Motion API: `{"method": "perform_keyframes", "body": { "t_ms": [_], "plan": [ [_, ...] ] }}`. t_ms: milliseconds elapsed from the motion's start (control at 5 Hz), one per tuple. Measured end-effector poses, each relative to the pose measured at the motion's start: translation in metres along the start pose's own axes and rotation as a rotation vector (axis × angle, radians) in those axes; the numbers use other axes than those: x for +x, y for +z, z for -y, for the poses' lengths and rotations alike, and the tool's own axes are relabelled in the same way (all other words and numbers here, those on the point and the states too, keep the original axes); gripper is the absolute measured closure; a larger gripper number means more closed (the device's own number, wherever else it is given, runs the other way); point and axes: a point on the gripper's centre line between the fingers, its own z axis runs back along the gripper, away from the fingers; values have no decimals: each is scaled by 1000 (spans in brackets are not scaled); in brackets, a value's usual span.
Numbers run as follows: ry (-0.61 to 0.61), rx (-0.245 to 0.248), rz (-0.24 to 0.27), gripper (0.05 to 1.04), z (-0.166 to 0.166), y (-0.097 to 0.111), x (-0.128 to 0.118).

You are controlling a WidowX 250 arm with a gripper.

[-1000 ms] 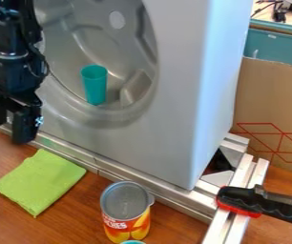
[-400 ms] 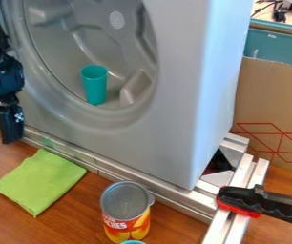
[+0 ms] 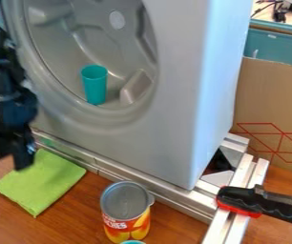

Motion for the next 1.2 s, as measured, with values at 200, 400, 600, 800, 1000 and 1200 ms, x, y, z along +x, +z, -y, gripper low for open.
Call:
{"method": "perform_keyframes", "body": {
  "t_ms": [200,400,600,800,1000,1200],
  "plan": [
    [-21,63,57,83,22,-3,3],
    [-20,79,82,83,23,-2,10],
    [-12,88,99,83,17,2,19],
    [-1,75,79,83,14,-10,22],
    [15,92,56,83,10,-20,21],
    [32,90,24,83,8,-33,19]
  ]
}}
